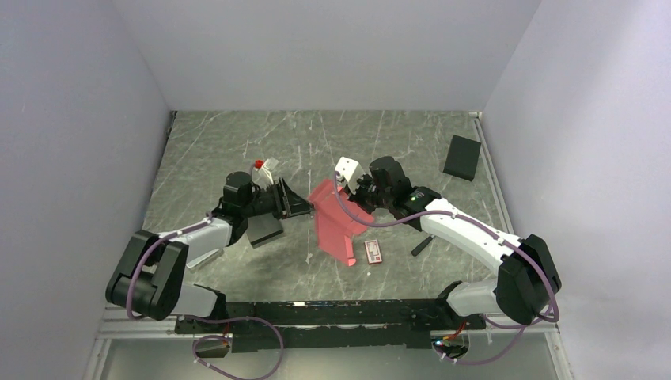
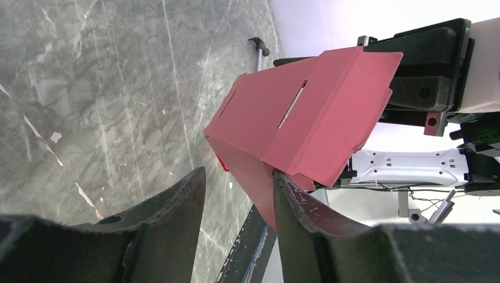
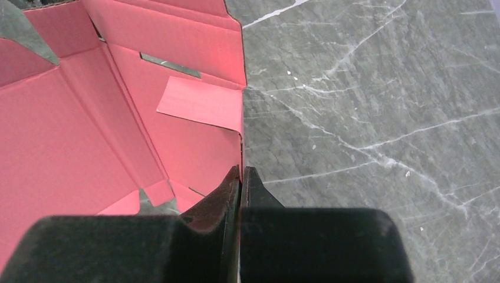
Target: Fold the paper box
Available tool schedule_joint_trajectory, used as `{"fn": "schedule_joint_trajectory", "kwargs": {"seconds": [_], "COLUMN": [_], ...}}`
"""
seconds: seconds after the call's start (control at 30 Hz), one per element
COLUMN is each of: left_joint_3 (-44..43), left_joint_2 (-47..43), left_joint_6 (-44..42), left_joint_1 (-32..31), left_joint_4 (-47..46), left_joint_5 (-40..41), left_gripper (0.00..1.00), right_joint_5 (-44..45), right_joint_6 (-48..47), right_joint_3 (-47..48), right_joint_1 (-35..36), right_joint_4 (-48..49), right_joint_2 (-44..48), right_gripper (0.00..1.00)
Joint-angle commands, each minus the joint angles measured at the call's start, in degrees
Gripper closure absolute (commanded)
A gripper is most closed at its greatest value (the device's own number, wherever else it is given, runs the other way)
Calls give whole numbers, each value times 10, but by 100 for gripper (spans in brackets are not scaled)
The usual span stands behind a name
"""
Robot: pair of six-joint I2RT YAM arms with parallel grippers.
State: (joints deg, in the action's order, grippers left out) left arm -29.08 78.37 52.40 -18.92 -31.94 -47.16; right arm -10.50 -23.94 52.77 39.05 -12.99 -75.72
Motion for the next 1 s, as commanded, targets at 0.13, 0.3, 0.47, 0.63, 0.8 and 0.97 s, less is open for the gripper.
{"fn": "schedule_joint_trajectory", "kwargs": {"seconds": [0.13, 0.3, 0.47, 0.63, 0.8, 0.97], "left_joint_3": [-24, -16, -3, -1, -1, 2], "left_joint_2": [13, 2, -22, -24, -20, -8], "left_joint_6": [12, 22, 32, 46, 59, 74], "left_joint_1": [-14, -13, -13, -13, -13, -14], "left_joint_4": [-16, -11, 2, -1, -12, -32], "left_joint_5": [-11, -6, 6, 4, -1, -8], "left_gripper": [49, 49, 48, 48, 49, 48], "right_joint_5": [8, 12, 11, 12, 12, 13], "right_joint_6": [7, 6, 6, 5, 5, 5], "right_joint_3": [23, 23, 23, 23, 23, 23], "right_joint_1": [0, -1, 0, 0, 0, 3], "right_joint_4": [19, 19, 19, 18, 19, 19], "right_joint_2": [5, 7, 7, 8, 8, 6], "right_gripper": [100, 100, 100, 100, 100, 100]}}
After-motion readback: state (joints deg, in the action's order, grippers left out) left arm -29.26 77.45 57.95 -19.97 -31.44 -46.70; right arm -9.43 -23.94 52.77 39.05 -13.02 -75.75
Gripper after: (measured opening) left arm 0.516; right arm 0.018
